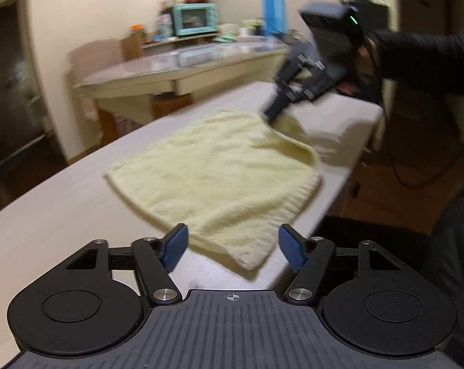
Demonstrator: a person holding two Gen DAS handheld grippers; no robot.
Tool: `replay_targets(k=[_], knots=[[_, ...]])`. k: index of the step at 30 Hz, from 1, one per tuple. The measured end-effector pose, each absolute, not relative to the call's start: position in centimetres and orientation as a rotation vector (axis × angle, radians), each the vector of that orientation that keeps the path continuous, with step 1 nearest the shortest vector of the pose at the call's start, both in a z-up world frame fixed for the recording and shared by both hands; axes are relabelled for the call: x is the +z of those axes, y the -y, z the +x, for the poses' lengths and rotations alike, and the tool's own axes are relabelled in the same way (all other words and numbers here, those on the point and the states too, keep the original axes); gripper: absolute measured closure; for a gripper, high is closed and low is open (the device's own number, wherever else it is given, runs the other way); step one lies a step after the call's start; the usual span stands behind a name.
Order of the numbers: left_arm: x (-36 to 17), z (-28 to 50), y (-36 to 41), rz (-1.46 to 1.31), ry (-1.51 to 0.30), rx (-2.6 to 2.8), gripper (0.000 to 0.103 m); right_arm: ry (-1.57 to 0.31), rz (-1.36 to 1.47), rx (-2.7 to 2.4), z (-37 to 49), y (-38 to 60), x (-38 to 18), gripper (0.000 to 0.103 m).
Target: Fold towel
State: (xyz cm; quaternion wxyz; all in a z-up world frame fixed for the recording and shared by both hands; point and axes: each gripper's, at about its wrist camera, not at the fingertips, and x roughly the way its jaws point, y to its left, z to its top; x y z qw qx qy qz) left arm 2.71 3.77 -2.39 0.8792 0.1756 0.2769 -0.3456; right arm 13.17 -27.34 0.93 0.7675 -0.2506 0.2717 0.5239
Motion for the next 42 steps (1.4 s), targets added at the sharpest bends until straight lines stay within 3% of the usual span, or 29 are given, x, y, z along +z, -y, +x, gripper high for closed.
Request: replay_targets(k=[12,15,19,22,33,42], knots=[[-3.7,3.1,-2.0,0.558,-0.546,-0.811,0.044,-0.418,-0.38,0.998,11.5,29.5,7.7,0.095],[-3.9,3.5,-2.1,0.555,-0.555,-0.803,0.054,-0.403,-0.374,0.988,11.3,29.5,8.4,0.095],[-3.9,3.5,-2.7,0.503,-0.565,-0.775,0.078,-0.404,-0.402,0.974,11.1,29.2,8.3,0.095],[-3.7,3.2,-3.0,0.463,-0.576,-0.756,0.084,-0.398,-0.443,0.977,11.6,28.1,8.3,0.095],[-4.1,3.0,-5.5,0.127,-0.615,-0.608,0.086,-0.376,-0.63,1.091,18.1,18.5,7.9,0.095],[-4.7,2.9,-6.0,0.038,-0.632,-0.598,0.086,-0.484,-0.692,1.225,24.9,10.2,4.0,0.095]])
